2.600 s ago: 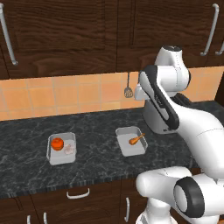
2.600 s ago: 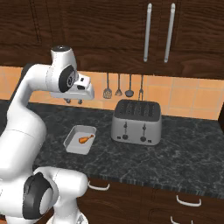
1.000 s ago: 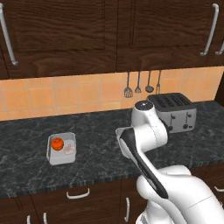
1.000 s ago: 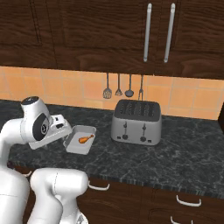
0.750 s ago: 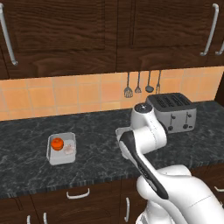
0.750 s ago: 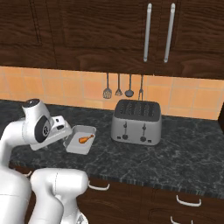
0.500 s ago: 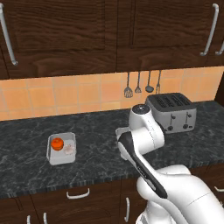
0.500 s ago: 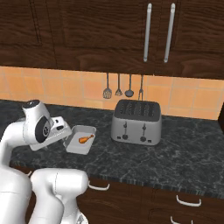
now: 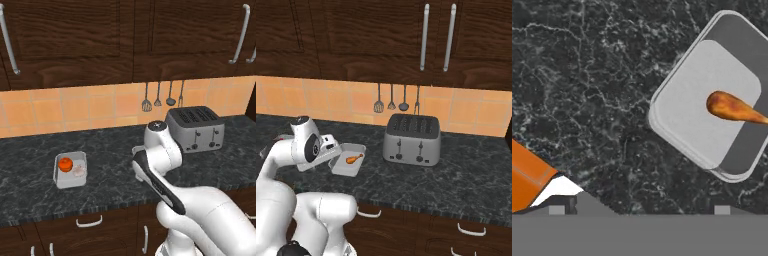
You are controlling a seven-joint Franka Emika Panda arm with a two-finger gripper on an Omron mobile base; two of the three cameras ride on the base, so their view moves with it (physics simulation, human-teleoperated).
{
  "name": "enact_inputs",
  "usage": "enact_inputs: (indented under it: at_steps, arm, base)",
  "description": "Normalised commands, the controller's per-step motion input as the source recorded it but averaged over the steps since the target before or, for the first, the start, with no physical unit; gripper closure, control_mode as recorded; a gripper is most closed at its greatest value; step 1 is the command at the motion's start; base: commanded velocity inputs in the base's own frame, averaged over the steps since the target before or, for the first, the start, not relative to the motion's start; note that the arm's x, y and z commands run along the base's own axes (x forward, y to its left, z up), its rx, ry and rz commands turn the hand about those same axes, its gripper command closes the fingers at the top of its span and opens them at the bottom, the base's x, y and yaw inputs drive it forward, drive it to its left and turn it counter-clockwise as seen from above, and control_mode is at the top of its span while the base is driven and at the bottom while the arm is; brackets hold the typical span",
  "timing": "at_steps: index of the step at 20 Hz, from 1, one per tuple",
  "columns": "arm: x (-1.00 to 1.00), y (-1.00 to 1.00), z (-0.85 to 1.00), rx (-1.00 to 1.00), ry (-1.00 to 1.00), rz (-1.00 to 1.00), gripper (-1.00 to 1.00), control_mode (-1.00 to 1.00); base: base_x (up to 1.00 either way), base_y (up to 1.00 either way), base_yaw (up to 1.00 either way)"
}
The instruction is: Take the meat container that has the chicken drumstick and place it on the second highest rack of the freezer. Then take the vegetable container that has the squash and garlic and place it on the highest rack of the freezer.
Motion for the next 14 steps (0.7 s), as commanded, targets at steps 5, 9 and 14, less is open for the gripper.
enact_inputs:
  at_steps: [5,9,14]
  arm:
    - [0.59,0.06,-0.35,0.0,0.12,0.01,-1.0,-1.0]
    - [0.46,0.21,-0.36,0.0,0.11,0.01,-1.0,-1.0]
    - [0.38,0.11,-0.37,0.0,0.07,0.03,-1.0,-1.0]
  base:
    - [0.0,0.0,0.0]
    - [0.0,0.0,0.0]
    - [0.0,0.0,0.0]
